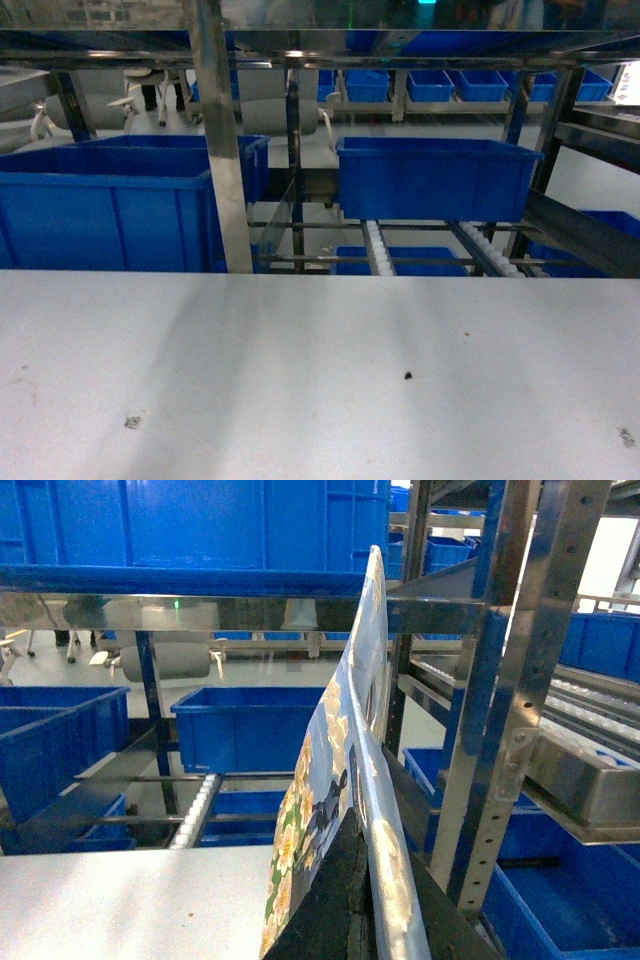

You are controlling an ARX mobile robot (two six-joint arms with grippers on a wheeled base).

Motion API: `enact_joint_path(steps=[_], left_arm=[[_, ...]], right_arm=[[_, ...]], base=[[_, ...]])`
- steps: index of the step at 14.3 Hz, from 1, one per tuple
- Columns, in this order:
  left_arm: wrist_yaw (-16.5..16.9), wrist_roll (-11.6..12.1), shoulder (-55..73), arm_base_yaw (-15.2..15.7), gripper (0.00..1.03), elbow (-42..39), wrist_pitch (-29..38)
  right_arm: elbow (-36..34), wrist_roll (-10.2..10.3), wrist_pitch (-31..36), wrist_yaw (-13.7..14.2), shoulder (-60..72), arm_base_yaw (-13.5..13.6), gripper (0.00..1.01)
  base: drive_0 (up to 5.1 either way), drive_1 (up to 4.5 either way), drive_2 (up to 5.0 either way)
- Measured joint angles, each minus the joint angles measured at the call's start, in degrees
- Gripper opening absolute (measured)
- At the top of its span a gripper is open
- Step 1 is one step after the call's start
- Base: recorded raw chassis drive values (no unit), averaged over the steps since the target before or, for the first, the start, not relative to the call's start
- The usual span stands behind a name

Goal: Move flower gift bag to table near conveyor

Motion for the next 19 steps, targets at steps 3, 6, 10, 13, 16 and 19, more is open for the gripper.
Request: enact_joint_path(steps=[3, 6, 10, 13, 16, 19], left_arm=[[0.0, 0.0, 0.0, 0.0, 0.02, 0.0, 0.0], [0.0, 0.0, 0.0, 0.0, 0.02, 0.0, 0.1], [-0.6, 0.0, 0.1, 0.3, 0.02, 0.0, 0.0], [0.1, 0.0, 0.0, 0.2, 0.02, 0.0, 0.1], [0.0, 0.0, 0.2, 0.0, 0.02, 0.0, 0.0], [-0.2, 0.0, -0.2, 0.1, 0.02, 0.0, 0.1]], right_arm=[[0.0, 0.0, 0.0, 0.0, 0.1, 0.0, 0.02], [0.0, 0.0, 0.1, 0.0, 0.0, 0.0, 0.02], [0.0, 0.0, 0.2, -0.4, 0.0, 0.0, 0.02], [-0.1, 0.0, 0.1, -0.2, 0.0, 0.0, 0.02], [-0.1, 0.0, 0.0, -0.2, 0.2, 0.0, 0.02], [-0.1, 0.0, 0.2, -0.2, -0.1, 0.0, 0.02]], base=[[-5.0, 2.45, 2.4], [-5.0, 2.45, 2.4], [-5.0, 2.45, 2.4], [-5.0, 2.45, 2.4], [-5.0, 2.45, 2.4], [-5.0, 2.45, 2.4]])
